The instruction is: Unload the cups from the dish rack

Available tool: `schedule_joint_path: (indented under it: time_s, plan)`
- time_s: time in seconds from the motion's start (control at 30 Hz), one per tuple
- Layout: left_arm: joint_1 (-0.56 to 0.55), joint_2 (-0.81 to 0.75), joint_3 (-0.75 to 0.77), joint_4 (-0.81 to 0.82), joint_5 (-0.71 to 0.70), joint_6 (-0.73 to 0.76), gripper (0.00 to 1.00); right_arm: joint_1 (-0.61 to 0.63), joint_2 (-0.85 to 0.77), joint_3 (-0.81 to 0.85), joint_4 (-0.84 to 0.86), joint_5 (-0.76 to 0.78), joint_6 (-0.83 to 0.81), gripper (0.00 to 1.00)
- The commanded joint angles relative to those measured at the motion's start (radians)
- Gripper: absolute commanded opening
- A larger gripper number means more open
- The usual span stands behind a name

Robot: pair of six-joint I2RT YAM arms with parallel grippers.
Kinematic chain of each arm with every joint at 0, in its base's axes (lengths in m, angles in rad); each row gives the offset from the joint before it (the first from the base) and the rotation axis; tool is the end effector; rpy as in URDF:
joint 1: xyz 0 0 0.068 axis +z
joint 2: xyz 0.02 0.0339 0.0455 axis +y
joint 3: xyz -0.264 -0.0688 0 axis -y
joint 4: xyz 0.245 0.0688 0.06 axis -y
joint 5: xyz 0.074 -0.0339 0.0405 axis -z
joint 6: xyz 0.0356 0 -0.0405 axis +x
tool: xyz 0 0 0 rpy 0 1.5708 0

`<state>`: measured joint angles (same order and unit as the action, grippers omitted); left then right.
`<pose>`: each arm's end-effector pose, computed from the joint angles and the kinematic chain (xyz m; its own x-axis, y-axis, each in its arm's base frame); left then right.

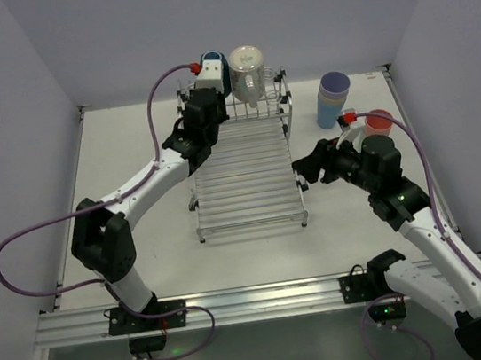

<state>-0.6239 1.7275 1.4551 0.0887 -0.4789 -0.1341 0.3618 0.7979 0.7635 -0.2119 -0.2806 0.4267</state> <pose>0.3481 -0.2304 0.3468 -0.1671 -0.0259 -0.9856 0.1296 0.9904 -0.0480 0.1719 0.0756 0.3277 -0.4523 0.2540 -0.8549 -0.4439 0.7673 0.4628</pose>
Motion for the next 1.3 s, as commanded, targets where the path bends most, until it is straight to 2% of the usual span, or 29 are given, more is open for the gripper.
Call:
schedule_joint_path:
  time_s: [0.0,0.2,0.53,0.8,0.97,1.13,1.27]
  plan:
    - [0.012,-0.075,-0.031,0.109,-0.125,0.063,0.0,0.006,-0.003,0.002,0.061,-0.028,0.01,0.6]
    - [0.018,-0.137,-0.082,0.146,-0.164,0.085,0.0,0.009,-0.008,0.002,0.091,-0.042,0.021,0.59]
    - [0.038,-0.258,-0.191,0.227,-0.113,0.045,0.0,0.02,0.004,0.016,0.103,-0.051,0.027,0.59]
    - [0.044,-0.341,-0.274,0.284,-0.125,0.039,0.0,0.035,0.034,0.034,0.158,-0.074,0.05,0.59]
    - [0.044,-0.381,-0.297,0.313,-0.055,0.036,0.0,0.057,0.053,0.043,0.196,-0.083,0.069,0.59]
    - [0.044,-0.428,-0.288,0.292,0.019,-0.036,0.0,0.08,0.052,0.054,0.206,-0.071,0.079,0.59]
    - [0.044,-0.499,-0.302,0.263,0.052,-0.102,0.0,0.089,0.046,0.046,0.308,-0.087,0.145,0.6]
